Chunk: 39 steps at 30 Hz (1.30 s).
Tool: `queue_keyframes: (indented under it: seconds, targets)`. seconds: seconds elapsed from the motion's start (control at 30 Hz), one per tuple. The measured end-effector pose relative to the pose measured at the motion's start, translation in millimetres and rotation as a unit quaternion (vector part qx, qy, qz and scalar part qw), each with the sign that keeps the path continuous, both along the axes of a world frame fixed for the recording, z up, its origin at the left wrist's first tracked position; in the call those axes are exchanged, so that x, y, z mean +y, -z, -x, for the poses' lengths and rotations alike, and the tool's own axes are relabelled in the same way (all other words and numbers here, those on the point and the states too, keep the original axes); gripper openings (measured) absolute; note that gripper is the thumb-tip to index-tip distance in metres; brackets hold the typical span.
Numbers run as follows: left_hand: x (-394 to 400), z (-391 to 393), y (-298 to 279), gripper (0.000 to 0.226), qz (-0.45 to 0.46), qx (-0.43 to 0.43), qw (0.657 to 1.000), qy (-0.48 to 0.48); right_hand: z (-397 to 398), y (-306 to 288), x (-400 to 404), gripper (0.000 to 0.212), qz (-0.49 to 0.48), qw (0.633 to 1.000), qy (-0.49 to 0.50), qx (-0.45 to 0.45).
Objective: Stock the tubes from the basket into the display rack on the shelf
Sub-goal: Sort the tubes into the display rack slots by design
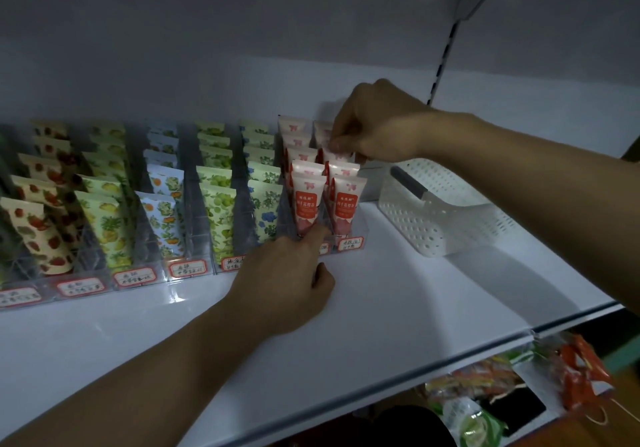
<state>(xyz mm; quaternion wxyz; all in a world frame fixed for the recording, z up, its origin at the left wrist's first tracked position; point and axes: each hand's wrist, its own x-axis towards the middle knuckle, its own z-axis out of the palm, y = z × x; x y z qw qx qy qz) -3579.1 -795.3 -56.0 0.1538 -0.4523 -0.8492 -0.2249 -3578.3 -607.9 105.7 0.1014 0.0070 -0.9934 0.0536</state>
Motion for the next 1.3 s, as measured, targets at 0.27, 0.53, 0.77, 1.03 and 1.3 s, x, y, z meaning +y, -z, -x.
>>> queue_keyframes:
  seconds: [0.27, 0.53, 0.77, 1.03, 1.3]
  targets:
    - [-1, 1, 1, 0.039, -0.001, -0.012, 1.000, 0.003, 10, -3, -6, 0.013, -0.007, 0.999, 0.002, -0.040]
    - [-2, 1, 1, 0.039, 0.005, -0.021, 1.000, 0.002, 10, -3, -5, 0.011, -0.013, 0.999, 0.015, -0.048]
    - [-1, 1, 1, 0.037, 0.005, -0.021, 1.000, 0.002, 8, -9, -6, 0.015, -0.018, 0.997, 0.021, -0.067]
    - [-1, 2, 0, 0.036, 0.002, -0.021, 1.000, 0.003, 19, -4, 0, 0.015, 0.019, 0.999, -0.005, 0.027]
    - [-1, 2, 1, 0.038, 0.010, -0.016, 1.000, -0.003, 26, -3, 0, 0.012, -0.013, 1.000, 0.011, 0.018]
